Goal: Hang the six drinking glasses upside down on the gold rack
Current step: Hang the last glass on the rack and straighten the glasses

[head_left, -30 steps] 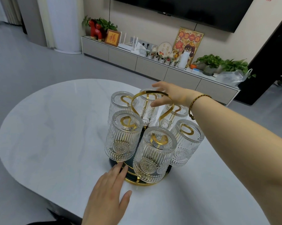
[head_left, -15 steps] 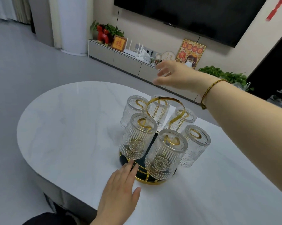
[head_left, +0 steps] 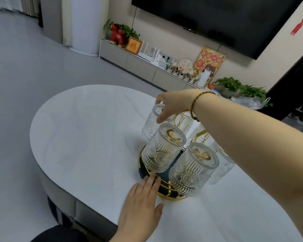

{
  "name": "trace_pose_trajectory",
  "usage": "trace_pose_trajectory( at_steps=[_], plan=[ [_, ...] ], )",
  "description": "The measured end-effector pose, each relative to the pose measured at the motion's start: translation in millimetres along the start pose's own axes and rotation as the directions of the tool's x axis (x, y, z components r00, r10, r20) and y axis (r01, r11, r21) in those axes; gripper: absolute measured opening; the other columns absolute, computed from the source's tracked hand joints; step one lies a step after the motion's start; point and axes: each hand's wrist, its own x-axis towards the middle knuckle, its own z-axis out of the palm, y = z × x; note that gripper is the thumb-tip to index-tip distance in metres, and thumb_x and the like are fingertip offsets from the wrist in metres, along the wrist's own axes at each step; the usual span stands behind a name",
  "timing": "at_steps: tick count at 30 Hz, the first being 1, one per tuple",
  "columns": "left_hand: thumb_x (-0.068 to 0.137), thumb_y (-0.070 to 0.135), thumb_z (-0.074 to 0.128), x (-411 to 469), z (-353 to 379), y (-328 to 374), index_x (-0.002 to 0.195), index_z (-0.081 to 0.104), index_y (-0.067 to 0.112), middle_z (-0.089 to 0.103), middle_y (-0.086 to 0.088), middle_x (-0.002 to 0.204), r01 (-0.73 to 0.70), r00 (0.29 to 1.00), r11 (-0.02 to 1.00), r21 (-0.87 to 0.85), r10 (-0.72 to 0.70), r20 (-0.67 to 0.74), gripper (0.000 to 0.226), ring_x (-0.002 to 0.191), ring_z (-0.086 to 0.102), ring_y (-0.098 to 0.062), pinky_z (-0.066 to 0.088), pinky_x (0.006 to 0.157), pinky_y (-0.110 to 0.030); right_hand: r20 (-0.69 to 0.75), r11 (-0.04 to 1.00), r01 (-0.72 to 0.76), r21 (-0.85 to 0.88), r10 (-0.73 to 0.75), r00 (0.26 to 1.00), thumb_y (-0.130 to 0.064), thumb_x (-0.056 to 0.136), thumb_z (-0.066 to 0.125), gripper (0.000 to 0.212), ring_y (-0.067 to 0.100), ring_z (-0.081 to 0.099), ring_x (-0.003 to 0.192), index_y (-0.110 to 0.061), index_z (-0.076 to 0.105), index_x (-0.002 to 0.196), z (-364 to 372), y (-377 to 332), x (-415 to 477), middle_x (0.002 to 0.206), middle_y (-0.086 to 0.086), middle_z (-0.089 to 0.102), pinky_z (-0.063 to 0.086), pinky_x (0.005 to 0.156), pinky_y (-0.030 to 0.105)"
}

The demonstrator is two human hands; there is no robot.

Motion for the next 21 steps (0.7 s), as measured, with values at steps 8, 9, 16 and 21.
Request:
trace_pose_trajectory(
  at_steps=[8, 9, 16, 21],
  plan=[
    [0.039, 0.056, 0.08, 0.9, 1.7, -0.4, 0.101, 0.068, 0.022, 0.07, 0.007, 0.108, 0.001, 0.999, 1.0, 0.003, -0.001, 0.033, 0.071, 0.092, 0.067, -0.006, 0.056, 0.068, -0.025, 0.016, 0.997, -0.061, 0.054, 0.06, 0.998, -0.05, 0.067, 0.065, 0.071, 0.024, 0.048, 0.11, -0.019, 0.038, 0.126, 1.7, 12.4, 6.0, 0.131, 0.005, 0.047, 0.038, 0.092, 0.037],
    [0.039, 0.056, 0.08, 0.9, 1.7, -0.2, 0.101, 0.067, 0.022, 0.07, 0.007, 0.109, 0.0, 0.999, 1.0, 0.001, 0.0, 0.037, 0.072, 0.093, 0.067, -0.006, 0.056, 0.069, -0.025, 0.015, 0.996, -0.061, 0.065, 0.06, 0.998, -0.05, 0.067, 0.065, 0.071, 0.023, 0.048, 0.106, -0.02, 0.038, 0.126, 2.6, 13.8, 6.2, 0.131, 0.005, 0.048, 0.039, 0.091, 0.036],
    [0.04, 0.057, 0.079, 1.2, 1.9, 1.1, 0.102, 0.067, 0.024, 0.07, 0.008, 0.109, -0.001, 0.999, 1.0, 0.0, 0.001, 0.039, 0.071, 0.093, 0.067, -0.006, 0.056, 0.071, -0.024, 0.012, 0.992, -0.039, 0.122, 0.038, 0.999, -0.047, 0.066, 0.067, 0.072, 0.022, 0.048, 0.105, -0.02, 0.037, 0.125, 5.1, 14.3, 6.0, 0.13, 0.005, 0.048, 0.042, 0.093, 0.038],
    [0.04, 0.059, 0.078, 0.6, 0.9, 0.9, 0.102, 0.067, 0.024, 0.069, 0.008, 0.109, -0.008, 0.998, 1.0, -0.009, 0.008, 0.062, 0.072, 0.094, 0.067, -0.005, 0.056, 0.07, -0.024, -0.002, 0.988, -0.027, 0.151, 0.028, 1.0, -0.045, 0.066, 0.068, 0.073, 0.025, 0.047, 0.114, -0.019, 0.036, 0.127, 5.7, 15.1, 6.7, 0.134, 0.006, 0.045, 0.04, 0.095, 0.039]
  ],
)
